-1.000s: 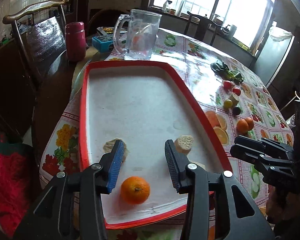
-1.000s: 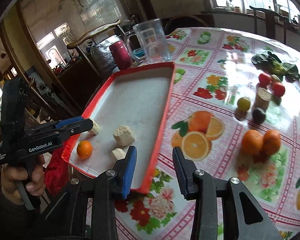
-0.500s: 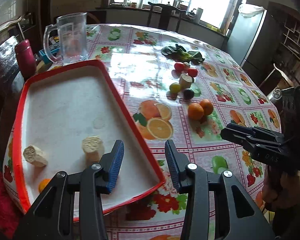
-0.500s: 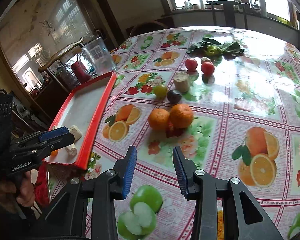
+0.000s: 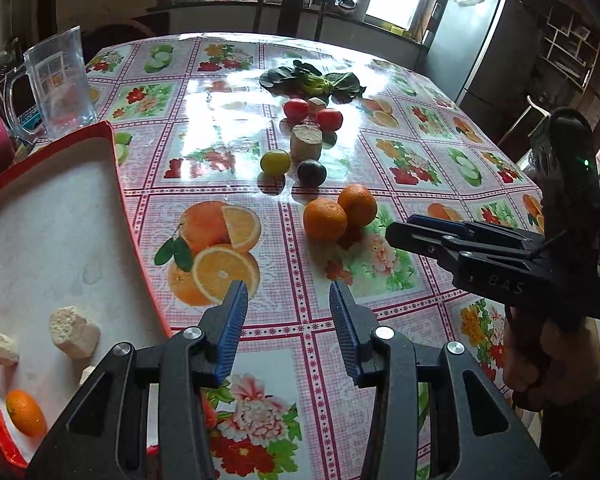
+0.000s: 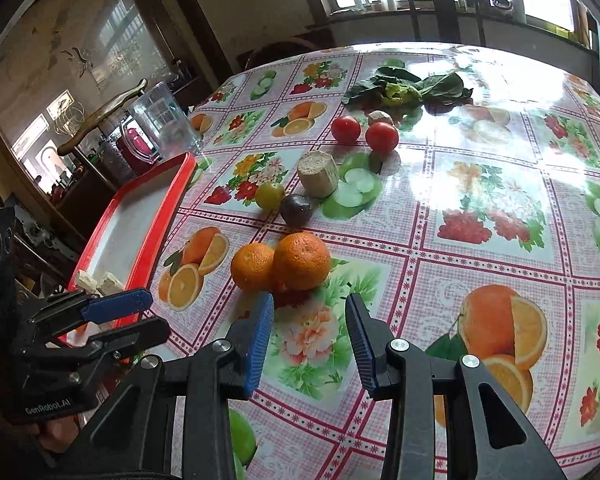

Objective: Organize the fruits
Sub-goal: 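Move both tools back toward the two oranges on the table, then grasp an orange with the left tool while the right tool grips the other orange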

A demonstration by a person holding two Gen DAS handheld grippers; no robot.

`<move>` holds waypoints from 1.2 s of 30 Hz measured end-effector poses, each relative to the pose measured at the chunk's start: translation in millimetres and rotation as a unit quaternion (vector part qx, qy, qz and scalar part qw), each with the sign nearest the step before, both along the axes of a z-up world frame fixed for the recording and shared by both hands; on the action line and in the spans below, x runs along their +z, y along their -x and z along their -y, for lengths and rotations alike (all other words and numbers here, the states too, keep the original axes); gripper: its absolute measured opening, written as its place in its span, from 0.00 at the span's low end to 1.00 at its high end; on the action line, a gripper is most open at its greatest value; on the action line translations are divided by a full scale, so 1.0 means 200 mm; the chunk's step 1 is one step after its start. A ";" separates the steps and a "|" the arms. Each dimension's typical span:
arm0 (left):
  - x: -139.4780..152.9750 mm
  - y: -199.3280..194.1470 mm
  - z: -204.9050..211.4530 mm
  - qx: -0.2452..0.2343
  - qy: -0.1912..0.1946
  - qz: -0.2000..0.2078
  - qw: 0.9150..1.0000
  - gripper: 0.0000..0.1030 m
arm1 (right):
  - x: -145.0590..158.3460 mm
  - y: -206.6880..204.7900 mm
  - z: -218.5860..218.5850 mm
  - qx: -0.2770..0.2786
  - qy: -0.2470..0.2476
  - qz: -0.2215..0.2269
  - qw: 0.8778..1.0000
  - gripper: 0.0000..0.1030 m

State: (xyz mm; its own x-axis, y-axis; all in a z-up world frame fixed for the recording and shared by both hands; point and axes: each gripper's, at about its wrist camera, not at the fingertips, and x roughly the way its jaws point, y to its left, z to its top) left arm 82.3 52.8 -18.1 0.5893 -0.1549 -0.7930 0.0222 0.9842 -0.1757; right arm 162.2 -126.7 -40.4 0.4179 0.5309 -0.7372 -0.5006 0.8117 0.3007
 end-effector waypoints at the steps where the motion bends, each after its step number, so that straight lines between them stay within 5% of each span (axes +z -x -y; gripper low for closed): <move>1: -0.01 -0.02 0.01 -0.002 0.001 -0.003 1.000 0.39 | 0.00 -0.02 -0.01 0.002 -0.001 -0.002 1.000 0.39; 9: -0.07 -0.15 0.09 -0.019 0.003 -0.015 1.000 0.39 | -0.04 -0.13 -0.10 0.012 -0.003 -0.002 1.000 0.33; 18: -0.14 -0.34 0.16 -0.020 -0.005 -0.017 1.000 0.39 | 0.00 -0.11 0.13 -0.041 -0.006 0.007 0.999 0.32; 21: -0.14 -0.37 0.17 -0.017 -0.009 -0.009 1.000 0.30 | 0.00 -0.09 0.20 -0.052 -0.011 0.003 0.999 0.32; 36: -0.03 -0.16 0.11 -0.004 -0.007 0.013 1.000 0.29 | 0.09 0.10 0.16 -0.031 -0.024 0.019 0.999 0.32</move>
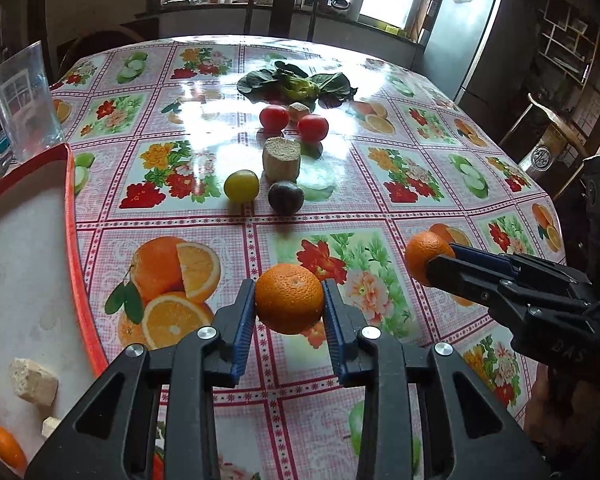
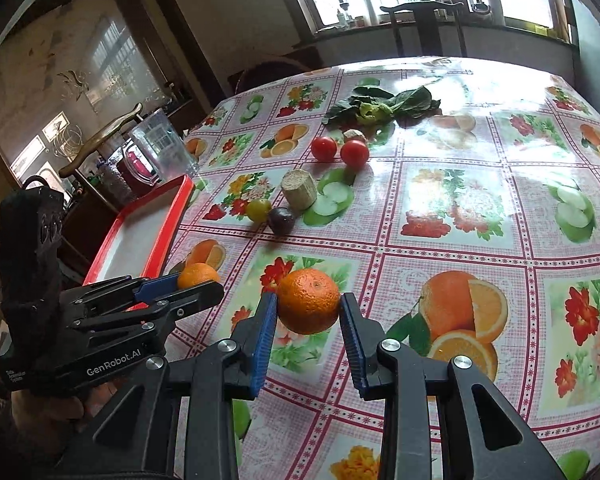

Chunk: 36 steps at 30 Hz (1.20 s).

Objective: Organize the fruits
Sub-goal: 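Grasp an orange with the left tool while the right tool grips the other orange, then carry both oranges over the red-rimmed tray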

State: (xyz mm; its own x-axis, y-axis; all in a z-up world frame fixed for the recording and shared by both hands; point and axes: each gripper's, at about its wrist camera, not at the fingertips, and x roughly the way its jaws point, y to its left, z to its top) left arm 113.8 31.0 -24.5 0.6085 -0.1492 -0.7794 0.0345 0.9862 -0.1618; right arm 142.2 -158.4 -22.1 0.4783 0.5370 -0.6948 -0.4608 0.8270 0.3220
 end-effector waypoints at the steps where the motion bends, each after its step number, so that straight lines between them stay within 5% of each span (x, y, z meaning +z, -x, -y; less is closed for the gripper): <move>1: 0.01 0.02 -0.01 0.002 0.001 0.003 1.000 0.29 | 0.01 0.01 -0.01 0.002 0.000 0.002 1.000 0.32; 36: 0.14 0.42 -0.49 0.089 0.012 0.043 0.995 0.29 | 0.09 0.28 -0.55 0.100 0.017 0.018 0.995 0.32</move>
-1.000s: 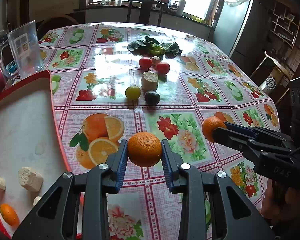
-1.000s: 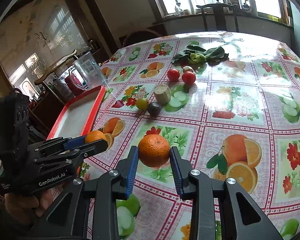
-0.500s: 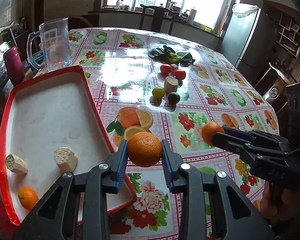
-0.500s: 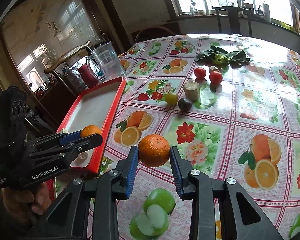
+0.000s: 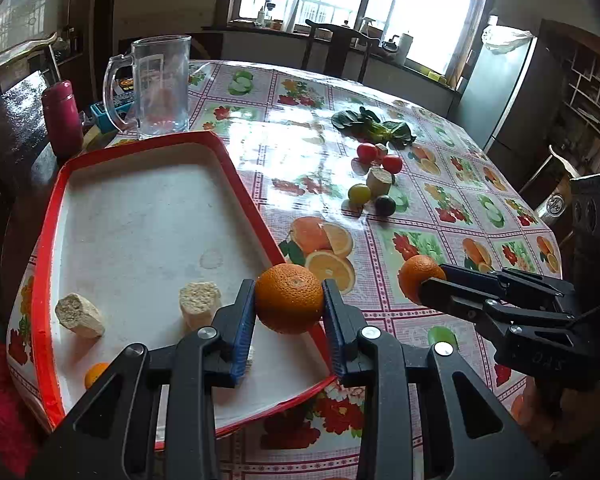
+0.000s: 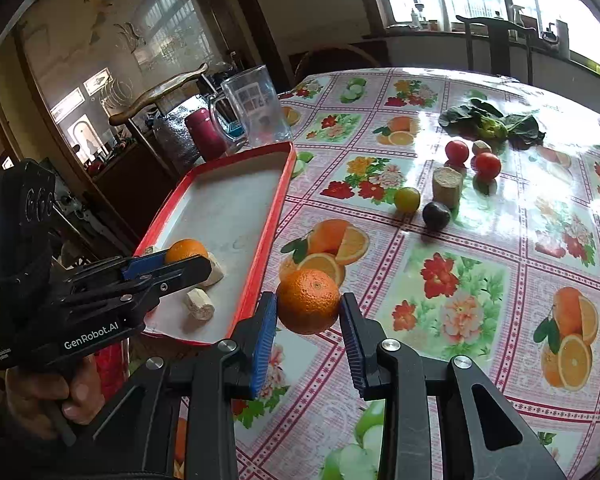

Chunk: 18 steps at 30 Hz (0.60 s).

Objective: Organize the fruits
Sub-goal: 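Carry both oranges over the red-rimmed tray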

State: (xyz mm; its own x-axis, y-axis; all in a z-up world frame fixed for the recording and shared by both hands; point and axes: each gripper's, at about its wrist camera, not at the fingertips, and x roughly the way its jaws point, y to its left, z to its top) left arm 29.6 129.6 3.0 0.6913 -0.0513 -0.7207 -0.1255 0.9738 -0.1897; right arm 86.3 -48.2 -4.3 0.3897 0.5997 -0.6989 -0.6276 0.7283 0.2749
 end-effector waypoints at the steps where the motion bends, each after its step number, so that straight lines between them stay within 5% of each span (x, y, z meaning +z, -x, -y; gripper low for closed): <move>1: 0.00 0.01 -0.02 0.004 0.000 0.001 1.000 0.29 | 0.00 0.00 -0.02 0.003 0.001 0.001 1.000 0.32; 18: -0.01 0.11 -0.35 0.068 0.009 0.007 0.998 0.29 | 0.01 0.01 -0.37 0.054 0.012 0.003 0.998 0.32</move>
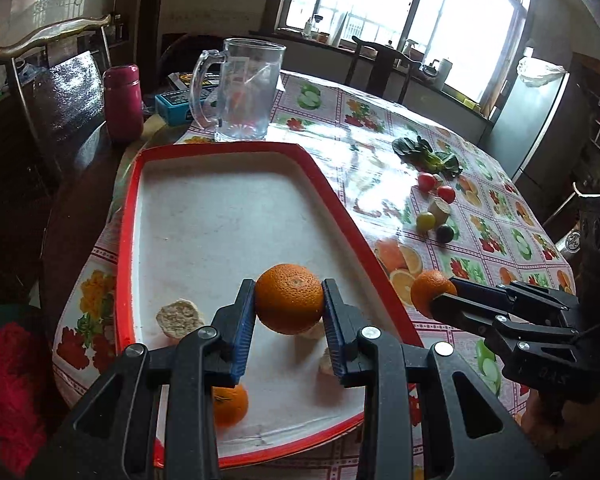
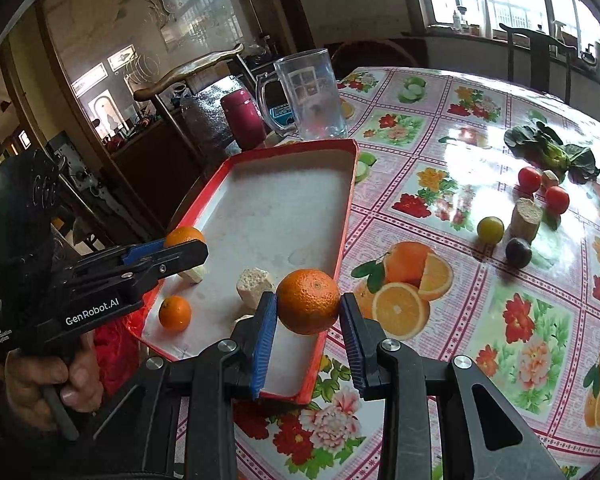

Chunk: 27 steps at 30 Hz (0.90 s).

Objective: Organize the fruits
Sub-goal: 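Carry both oranges over the red-rimmed tray, then open the left tool to drop its orange while the right tool releases its orange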

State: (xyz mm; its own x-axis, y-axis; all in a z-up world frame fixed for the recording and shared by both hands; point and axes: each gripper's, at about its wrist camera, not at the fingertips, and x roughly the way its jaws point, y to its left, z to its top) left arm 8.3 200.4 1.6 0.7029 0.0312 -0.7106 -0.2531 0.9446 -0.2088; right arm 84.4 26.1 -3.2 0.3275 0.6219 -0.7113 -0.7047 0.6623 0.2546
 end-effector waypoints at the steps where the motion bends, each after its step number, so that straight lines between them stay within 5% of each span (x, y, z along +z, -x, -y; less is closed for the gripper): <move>1: 0.00 0.00 -0.02 0.004 0.001 0.000 1.000 0.29 | 0.00 0.00 -0.02 0.002 0.001 -0.001 1.000 0.32; 27: -0.19 -0.17 -0.39 0.059 0.020 -0.064 0.996 0.29 | -0.19 -0.22 -0.50 0.052 0.048 -0.026 0.997 0.34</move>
State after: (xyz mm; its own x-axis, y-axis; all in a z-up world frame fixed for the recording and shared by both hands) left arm 42.2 277.5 -37.1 0.5988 0.0777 -0.7971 -0.3895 0.8979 -0.2051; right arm 128.8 125.2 -40.5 0.2257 0.5787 -0.7837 -0.7590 0.6087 0.2310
